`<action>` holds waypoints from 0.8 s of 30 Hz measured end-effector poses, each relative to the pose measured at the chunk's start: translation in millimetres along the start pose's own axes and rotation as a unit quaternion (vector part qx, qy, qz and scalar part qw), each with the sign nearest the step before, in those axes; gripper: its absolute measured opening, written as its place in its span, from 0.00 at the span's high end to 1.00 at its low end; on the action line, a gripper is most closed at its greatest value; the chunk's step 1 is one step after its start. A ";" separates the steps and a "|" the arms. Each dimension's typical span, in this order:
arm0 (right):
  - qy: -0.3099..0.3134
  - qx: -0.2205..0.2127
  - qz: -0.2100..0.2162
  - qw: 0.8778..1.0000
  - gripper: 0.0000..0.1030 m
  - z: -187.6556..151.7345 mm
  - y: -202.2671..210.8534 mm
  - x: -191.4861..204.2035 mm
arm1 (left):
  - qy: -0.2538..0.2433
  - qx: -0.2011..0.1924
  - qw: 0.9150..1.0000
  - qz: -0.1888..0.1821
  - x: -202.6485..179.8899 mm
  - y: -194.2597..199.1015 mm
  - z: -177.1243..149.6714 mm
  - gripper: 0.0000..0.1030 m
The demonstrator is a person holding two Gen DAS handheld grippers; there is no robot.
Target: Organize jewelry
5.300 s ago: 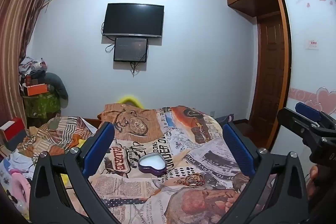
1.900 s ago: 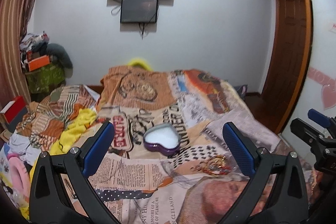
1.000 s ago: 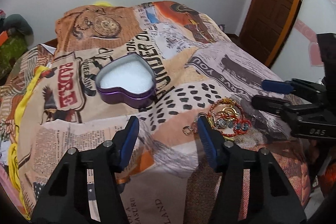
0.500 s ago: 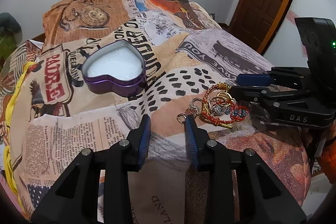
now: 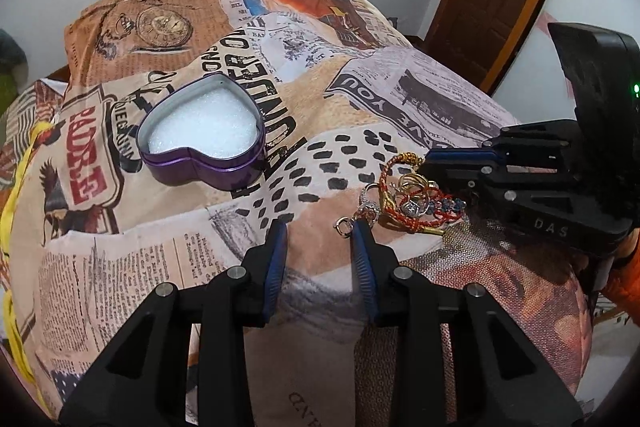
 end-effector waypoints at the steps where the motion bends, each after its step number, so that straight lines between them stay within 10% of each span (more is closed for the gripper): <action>1: -0.004 -0.001 0.003 1.000 0.95 0.0 0.5 -1.4 | -0.003 0.000 1.000 0.002 -0.8 0.0 0.5 0.68; 24: -0.047 -0.034 0.020 0.998 0.96 -18.1 22.8 -17.8 | -0.057 0.004 0.997 0.054 -26.8 -6.6 2.8 0.84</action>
Point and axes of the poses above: each gripper's, at about its wrist camera, not at the fingertips, and y roughly against the way its jaws point, x to its left, z to its top, the point moved 2 cm from there along -y, roughly the way its jaws point, and after that the axes turned 10 degrees about x, right-handed, at the moved point
